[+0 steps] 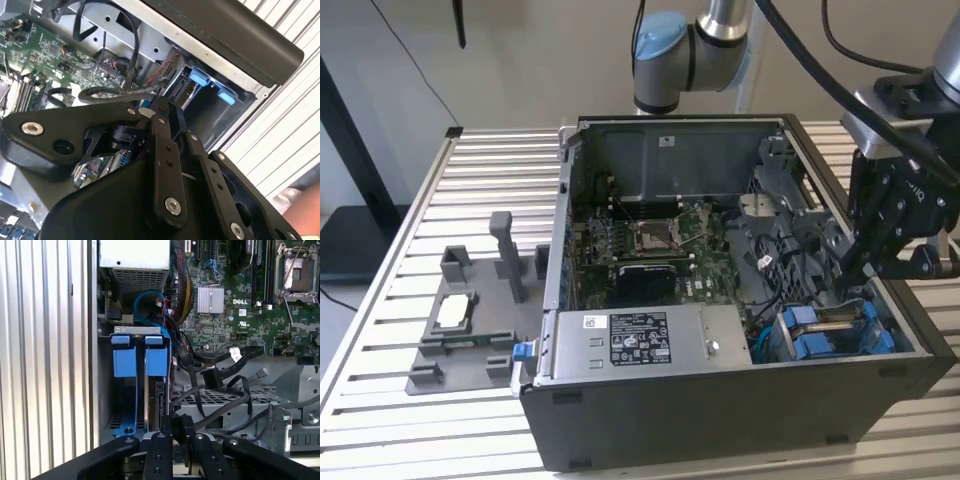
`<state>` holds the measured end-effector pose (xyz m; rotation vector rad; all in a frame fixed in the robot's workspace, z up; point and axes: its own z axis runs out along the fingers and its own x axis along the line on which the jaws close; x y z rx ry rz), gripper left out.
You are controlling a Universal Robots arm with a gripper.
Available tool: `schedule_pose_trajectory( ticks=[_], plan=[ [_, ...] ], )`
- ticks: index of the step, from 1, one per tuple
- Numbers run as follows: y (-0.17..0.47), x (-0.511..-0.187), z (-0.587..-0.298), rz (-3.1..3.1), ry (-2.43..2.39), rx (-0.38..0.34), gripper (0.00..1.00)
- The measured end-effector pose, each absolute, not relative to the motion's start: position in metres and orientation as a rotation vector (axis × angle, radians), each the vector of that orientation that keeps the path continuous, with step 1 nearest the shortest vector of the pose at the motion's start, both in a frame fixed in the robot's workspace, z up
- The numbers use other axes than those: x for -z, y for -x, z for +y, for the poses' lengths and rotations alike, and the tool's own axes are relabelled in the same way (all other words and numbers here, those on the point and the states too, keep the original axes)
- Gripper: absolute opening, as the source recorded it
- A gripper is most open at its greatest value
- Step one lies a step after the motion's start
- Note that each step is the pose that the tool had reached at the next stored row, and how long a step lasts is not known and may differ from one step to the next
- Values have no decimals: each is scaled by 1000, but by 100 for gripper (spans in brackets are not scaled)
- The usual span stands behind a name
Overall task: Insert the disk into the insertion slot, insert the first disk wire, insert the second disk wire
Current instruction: 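Insert the first disk wire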
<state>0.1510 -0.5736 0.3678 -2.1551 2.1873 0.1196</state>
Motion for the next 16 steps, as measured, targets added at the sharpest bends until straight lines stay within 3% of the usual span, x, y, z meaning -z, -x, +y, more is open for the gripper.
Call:
schedule_pose_trajectory(
  ticks=[16],
  plan=[
    [-154,-358,-580,2192,2157,-129,20]
  ],
)
